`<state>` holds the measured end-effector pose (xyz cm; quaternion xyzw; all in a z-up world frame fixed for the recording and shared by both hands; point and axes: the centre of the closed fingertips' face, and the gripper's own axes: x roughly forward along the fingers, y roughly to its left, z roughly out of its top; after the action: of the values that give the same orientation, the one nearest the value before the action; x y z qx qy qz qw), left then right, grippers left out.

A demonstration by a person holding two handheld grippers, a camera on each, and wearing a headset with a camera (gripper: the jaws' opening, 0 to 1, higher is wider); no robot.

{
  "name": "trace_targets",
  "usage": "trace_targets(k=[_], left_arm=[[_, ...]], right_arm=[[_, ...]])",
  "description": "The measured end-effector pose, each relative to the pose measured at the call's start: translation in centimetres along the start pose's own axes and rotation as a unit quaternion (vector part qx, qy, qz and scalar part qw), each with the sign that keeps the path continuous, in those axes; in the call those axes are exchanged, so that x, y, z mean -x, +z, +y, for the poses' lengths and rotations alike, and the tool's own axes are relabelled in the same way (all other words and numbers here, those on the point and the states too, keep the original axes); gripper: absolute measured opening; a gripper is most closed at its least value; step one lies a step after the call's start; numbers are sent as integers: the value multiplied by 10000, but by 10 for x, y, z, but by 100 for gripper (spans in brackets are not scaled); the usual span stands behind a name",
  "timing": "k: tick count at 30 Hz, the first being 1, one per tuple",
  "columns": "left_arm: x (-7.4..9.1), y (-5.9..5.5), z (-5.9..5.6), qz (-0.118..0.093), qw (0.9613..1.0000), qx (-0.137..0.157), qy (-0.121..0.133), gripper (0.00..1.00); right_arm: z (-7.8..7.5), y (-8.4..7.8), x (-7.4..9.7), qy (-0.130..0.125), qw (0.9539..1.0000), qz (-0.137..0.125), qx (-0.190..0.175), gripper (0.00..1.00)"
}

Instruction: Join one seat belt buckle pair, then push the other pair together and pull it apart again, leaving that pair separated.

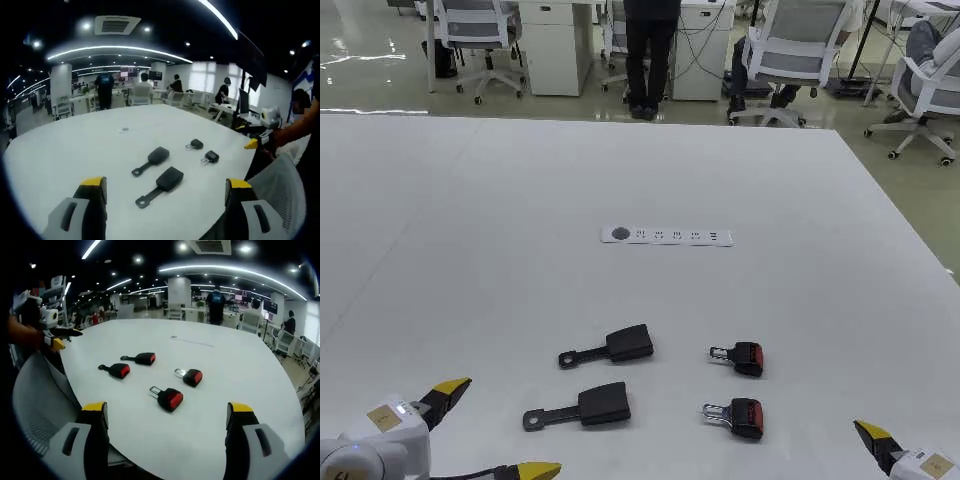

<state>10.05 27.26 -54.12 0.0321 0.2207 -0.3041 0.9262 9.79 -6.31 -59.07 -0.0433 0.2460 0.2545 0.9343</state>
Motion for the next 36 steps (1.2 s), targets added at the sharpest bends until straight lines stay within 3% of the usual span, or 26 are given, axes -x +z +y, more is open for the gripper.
trace_targets(k=[10,17,25,36], left_arm=[[-2,6,2,-33,10000,-37,-24,100],[-3,0,6,19,10000,16,-5,100],[-4,4,9,-12,10000,26,14,100],[-7,-1,16,-25,10000,84,28,100]], right_arm=[[1,2,-3,42,10000,-18,40,100],[2,8,-7,67,9999,-38,80,100],[0,11,-12,86,9999,-25,68,100],[1,12,-14,92,9999,-19,80,100]])
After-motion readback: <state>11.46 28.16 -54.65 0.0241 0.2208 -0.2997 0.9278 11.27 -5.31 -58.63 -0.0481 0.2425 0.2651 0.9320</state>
